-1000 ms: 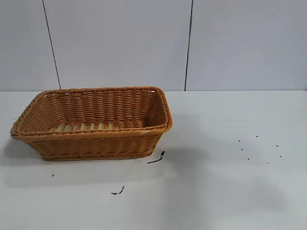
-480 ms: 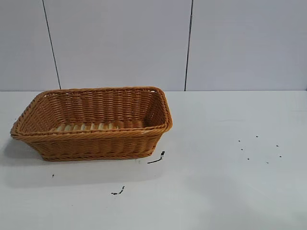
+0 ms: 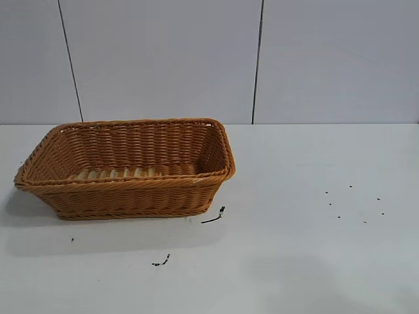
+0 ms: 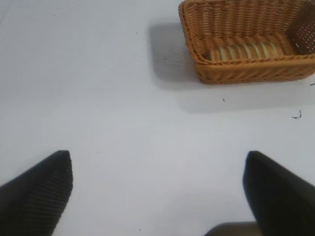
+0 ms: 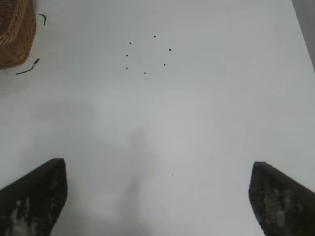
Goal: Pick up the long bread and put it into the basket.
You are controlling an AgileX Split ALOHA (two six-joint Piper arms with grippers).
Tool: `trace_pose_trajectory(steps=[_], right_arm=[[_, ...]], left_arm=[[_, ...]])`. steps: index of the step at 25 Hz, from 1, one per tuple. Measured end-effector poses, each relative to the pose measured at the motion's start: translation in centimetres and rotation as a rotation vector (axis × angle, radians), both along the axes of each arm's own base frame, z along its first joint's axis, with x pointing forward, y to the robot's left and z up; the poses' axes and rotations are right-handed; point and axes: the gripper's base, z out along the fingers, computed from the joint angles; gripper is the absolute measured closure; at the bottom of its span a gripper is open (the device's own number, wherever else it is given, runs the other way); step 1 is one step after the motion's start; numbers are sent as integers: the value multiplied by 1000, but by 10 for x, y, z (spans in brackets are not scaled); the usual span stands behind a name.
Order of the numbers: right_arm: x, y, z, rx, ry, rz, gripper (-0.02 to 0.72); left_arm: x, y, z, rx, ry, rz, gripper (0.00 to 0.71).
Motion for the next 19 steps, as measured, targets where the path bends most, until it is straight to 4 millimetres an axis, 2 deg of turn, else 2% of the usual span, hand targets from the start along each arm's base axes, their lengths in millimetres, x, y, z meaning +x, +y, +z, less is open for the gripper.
trace_pose_trajectory(steps=[19], right_arm=[[-2, 0, 0, 1, -13, 3, 13]], left_arm=[[0, 0, 0, 0, 0, 0, 17]])
